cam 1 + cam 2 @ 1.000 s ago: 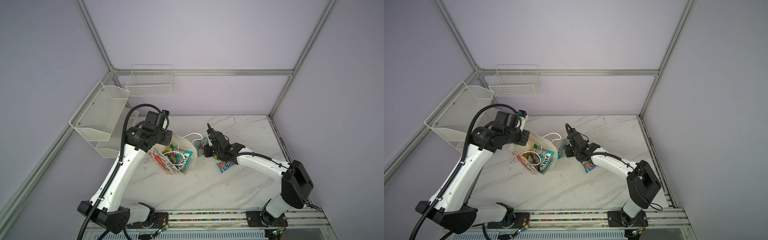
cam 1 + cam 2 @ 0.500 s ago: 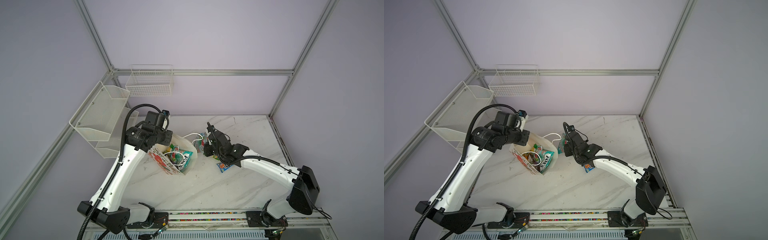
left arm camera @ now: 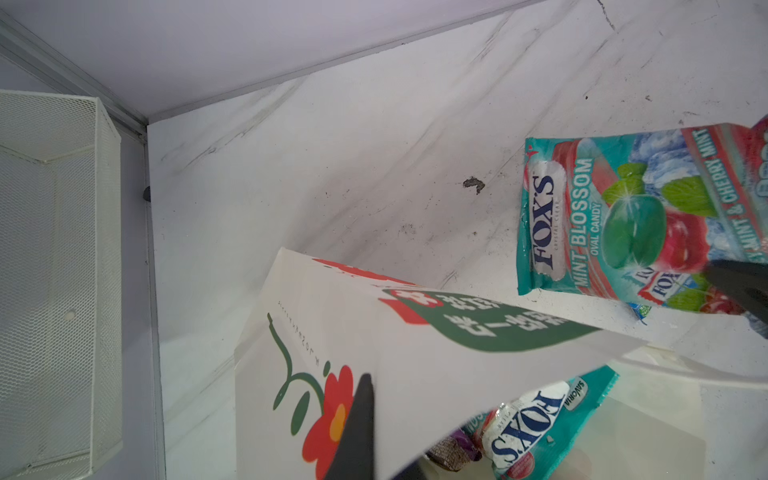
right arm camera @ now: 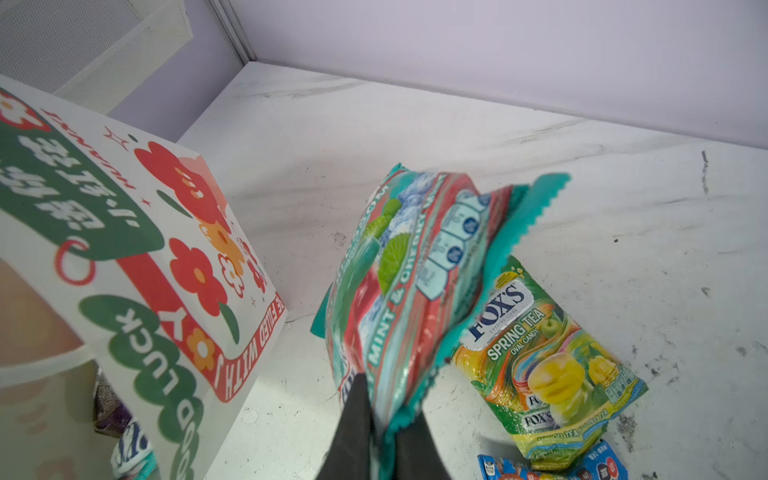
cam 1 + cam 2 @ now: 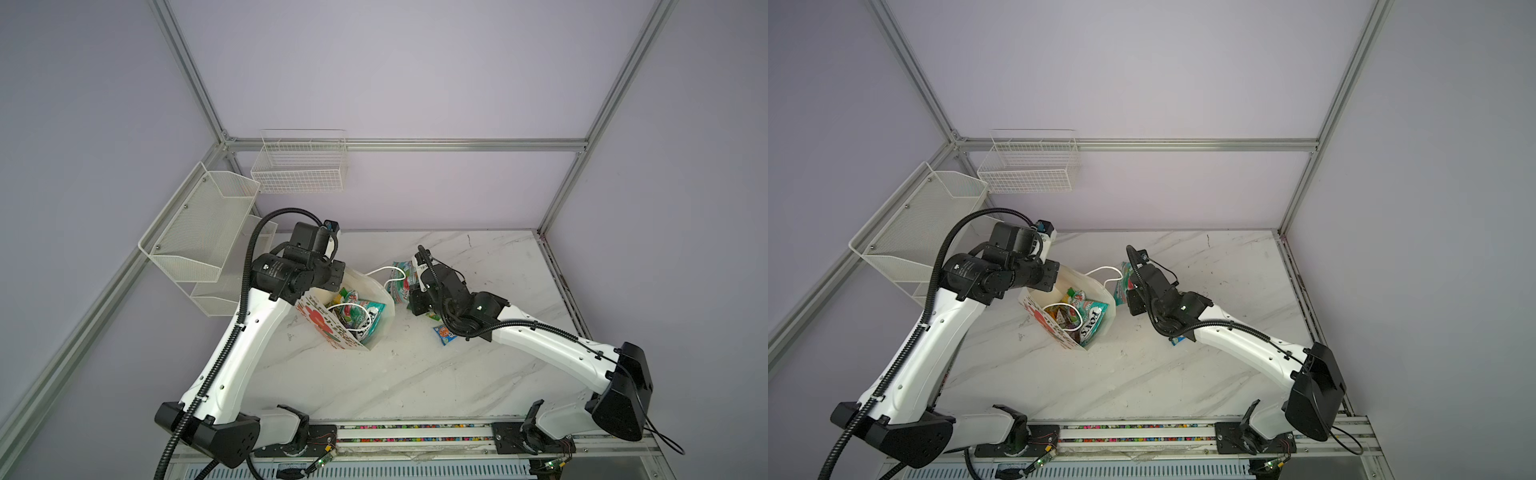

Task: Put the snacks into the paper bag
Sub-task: 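Lift the Mint Blossom bag upward with the right gripper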

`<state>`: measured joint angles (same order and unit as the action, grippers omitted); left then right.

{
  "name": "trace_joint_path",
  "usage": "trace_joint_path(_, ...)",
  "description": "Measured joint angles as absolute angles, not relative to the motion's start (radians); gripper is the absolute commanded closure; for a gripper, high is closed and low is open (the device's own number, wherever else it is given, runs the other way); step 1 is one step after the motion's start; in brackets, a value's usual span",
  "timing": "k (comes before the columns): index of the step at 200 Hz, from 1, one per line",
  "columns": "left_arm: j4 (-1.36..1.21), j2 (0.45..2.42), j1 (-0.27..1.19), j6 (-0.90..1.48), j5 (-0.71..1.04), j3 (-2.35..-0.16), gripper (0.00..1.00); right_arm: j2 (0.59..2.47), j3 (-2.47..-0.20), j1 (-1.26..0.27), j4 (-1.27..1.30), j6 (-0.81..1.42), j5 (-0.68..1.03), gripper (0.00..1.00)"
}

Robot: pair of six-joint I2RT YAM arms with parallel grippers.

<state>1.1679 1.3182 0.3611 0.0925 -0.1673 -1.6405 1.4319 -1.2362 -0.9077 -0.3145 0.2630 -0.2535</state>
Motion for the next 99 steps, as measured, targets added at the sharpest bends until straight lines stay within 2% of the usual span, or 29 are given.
trace_joint_path(99,1.168,1.318,0.361,0.093,-0.167,-1.641,1.00,1.261,-1.185,-0.921,-0.298,0.220,-0.274,1.00)
